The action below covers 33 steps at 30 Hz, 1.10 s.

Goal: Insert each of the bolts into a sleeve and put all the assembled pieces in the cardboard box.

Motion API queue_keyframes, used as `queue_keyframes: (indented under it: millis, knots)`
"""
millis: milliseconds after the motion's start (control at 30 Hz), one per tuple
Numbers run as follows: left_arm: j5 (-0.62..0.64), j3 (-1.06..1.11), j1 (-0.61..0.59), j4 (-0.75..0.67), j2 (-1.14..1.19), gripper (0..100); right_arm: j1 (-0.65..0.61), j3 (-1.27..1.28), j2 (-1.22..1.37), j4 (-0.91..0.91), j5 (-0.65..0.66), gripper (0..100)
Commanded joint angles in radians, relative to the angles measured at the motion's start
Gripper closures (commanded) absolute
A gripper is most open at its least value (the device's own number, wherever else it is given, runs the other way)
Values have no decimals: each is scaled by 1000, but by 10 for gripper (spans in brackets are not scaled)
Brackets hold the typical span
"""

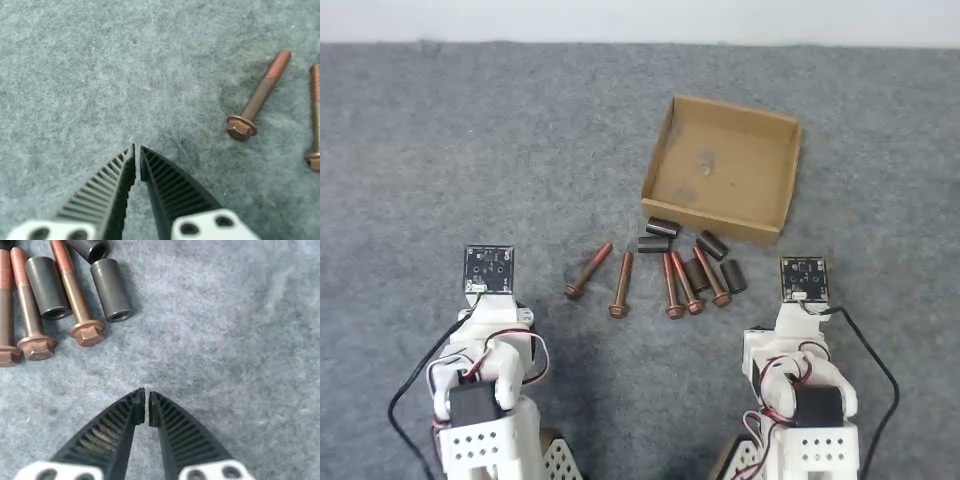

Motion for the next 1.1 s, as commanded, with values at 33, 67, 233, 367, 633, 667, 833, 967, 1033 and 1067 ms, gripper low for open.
queue_keyframes:
  millis: [33, 67, 233, 367, 633, 667, 833, 967, 1033, 1067]
  knots:
    - [-6, -12, 3, 3, 5, 991, 7, 18, -16, 4, 12, 990]
    - [-6, -12, 5, 3, 5, 991, 7, 18, -16, 4, 12, 990]
    - [-6, -12, 54, 0, 5, 991, 7, 18, -16, 4, 12, 990]
    - [-6, -12, 57, 0, 5, 991, 5, 18, -16, 4, 12, 990]
    - [-5, -12, 57, 0, 5, 991, 5, 18, -16, 4, 12, 990]
    - [-5, -12, 57, 0, 5, 991, 5, 18, -16, 4, 12, 990]
    - [-3, -12, 57, 2, 5, 991, 2, 18, -16, 4, 12, 991]
    - [-2, -12, 51, 6, 5, 991, 1, 18, -16, 4, 8, 990]
    - [-2, -12, 51, 6, 5, 991, 1, 18, -16, 4, 8, 990]
    - [-2, -12, 51, 6, 5, 991, 1, 18, -16, -4, 9, 990]
